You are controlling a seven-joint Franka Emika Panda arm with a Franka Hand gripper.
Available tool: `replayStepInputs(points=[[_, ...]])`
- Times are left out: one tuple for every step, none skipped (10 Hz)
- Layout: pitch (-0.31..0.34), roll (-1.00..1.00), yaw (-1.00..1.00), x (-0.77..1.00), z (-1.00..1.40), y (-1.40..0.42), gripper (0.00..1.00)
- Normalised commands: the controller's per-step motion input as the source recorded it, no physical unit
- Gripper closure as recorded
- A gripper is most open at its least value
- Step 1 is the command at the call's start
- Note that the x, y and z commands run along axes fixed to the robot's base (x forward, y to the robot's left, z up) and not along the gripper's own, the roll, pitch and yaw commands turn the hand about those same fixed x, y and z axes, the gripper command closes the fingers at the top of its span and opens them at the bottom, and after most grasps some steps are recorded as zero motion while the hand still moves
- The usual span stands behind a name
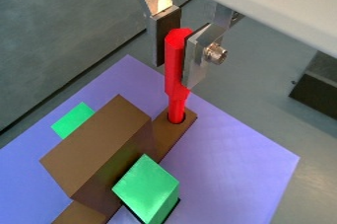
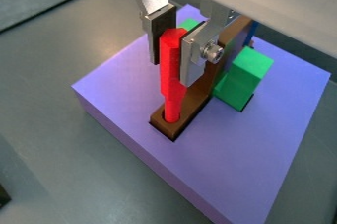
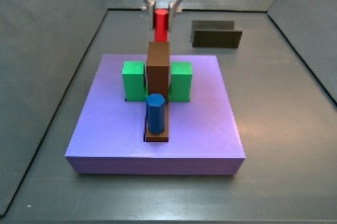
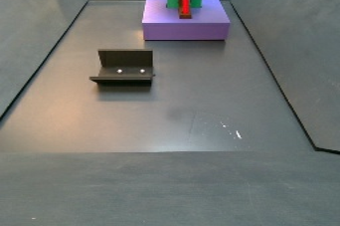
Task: Pick up the red object. Move up. Place the red object on the fixture. Regrasp the red object. Move to above the board. Insert the red object.
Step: Insert the red object.
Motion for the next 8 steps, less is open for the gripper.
replayStepInputs(points=[[0.0, 0.04, 0.0, 0.0, -0.23, -0.01, 1.0], [0.0, 0.08, 0.0, 0.17, -0.43, -0.01, 1.0], [0.029, 0.1, 0.02, 0.5, -0.57, 0.0, 1.0], [0.096, 0.17, 0.0, 0.65, -0.53, 0.0, 1.0], [0.179, 0.29, 0.0, 0.48, -0.37, 0.02, 1.0], [0.157, 0.35, 0.05, 0.05, -0.36, 0.0, 1.0], [0.029, 0.35, 0.03, -0.06, -0.5, -0.13, 1.0], [0.0, 0.32, 0.03, -0.25, -0.54, -0.21, 1.0]])
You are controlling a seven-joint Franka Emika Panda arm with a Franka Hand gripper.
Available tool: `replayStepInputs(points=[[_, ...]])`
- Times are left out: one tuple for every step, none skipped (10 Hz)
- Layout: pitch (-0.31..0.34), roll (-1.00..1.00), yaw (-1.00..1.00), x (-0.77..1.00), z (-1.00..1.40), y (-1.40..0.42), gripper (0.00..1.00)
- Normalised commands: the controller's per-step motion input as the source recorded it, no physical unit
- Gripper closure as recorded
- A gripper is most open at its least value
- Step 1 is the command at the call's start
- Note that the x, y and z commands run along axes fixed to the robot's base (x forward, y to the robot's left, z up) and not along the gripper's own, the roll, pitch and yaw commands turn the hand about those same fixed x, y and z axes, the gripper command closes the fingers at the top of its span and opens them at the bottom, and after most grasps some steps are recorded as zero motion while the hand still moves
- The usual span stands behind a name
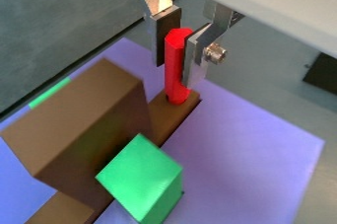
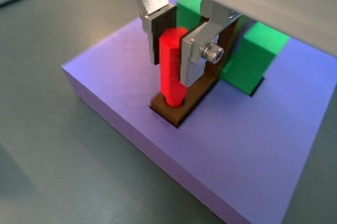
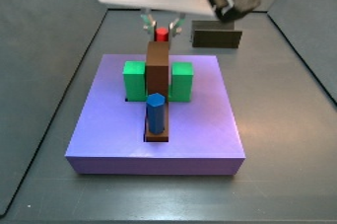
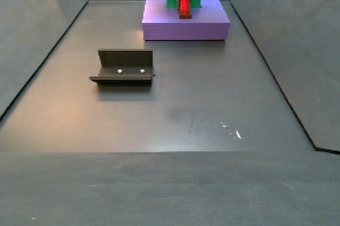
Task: Pick up the red object. Move up. Place the red object on the fixture. Regrasp the red object. Move to above the board. Insert the red object.
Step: Insert the red object.
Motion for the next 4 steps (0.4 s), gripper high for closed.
replayStepInputs(points=[[-0.057, 0.22, 0.0, -0.13, -0.78, -0.16, 1.0], [-0.071, 0.16, 0.0, 0.0, -0.89, -0.07, 1.0], [0.0, 0.01, 0.0, 0.0, -0.17, 0.0, 1.0], [0.0, 0.0, 0.0, 0.0, 0.0, 0.0, 1.0]])
